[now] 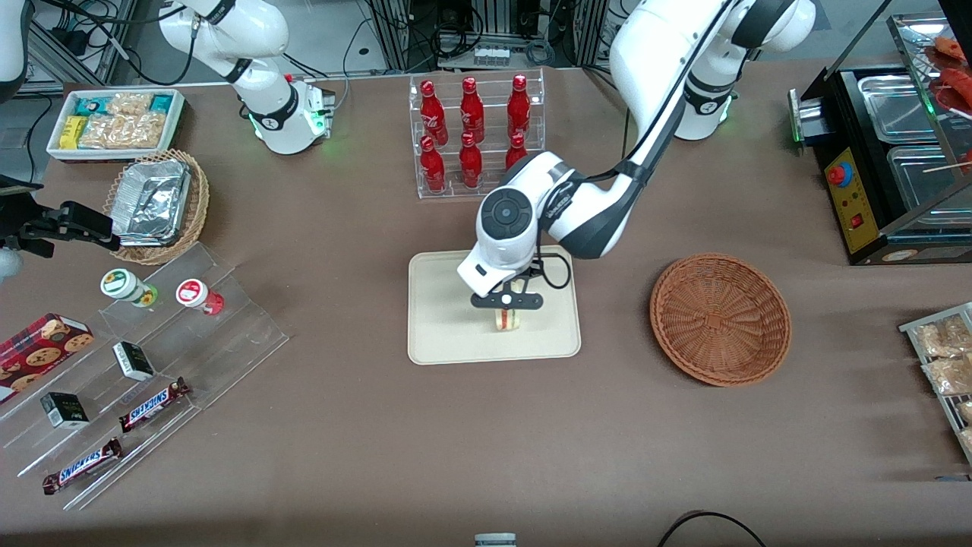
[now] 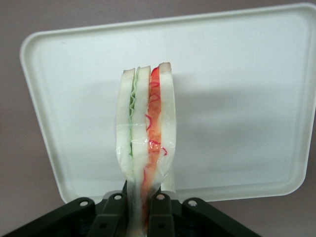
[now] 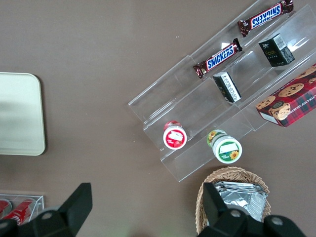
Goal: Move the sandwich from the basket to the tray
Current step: 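Lower the sandwich onto the tray and open the left gripper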
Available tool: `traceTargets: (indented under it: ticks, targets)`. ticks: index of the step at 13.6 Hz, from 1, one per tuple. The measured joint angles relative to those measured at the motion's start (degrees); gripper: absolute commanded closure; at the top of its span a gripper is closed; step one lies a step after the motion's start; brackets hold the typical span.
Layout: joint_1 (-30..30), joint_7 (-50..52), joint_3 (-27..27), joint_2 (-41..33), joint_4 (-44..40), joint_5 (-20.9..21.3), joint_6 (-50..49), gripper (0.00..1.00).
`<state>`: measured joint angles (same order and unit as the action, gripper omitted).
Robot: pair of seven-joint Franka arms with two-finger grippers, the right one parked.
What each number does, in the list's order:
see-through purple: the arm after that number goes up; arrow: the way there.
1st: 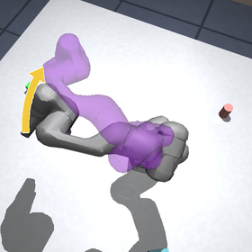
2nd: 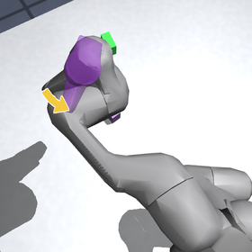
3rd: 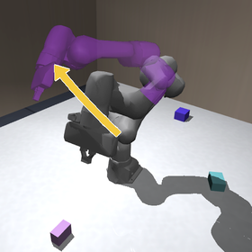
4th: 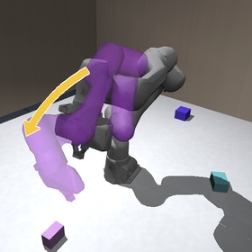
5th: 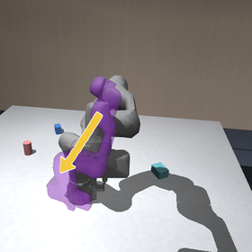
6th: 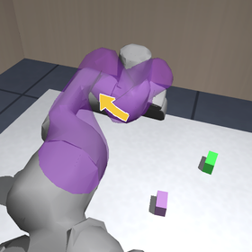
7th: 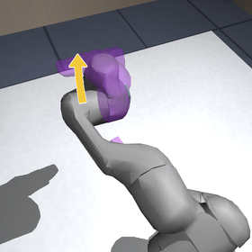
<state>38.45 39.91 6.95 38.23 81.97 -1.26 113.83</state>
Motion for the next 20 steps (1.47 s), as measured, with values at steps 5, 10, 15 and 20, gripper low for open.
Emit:
traceTargets:
  ticks: [5, 10, 15, 20]
  targets:
    - [0.0, -0.3, 0.9, 3.8, -2.9, -0.6, 0.0, 0.91]
    - [0.0, 0.2, 0.9, 6.7, -6.6, -1.8, 0.0, 0.91]
    - [0.2, 0.3, 0.9, 7.9, -6.7, -1.8, 0.0, 0.88]
    - [0.2, 0.3, 0.9, 8.5, -6.8, -1.8, 0.0, 0.0]
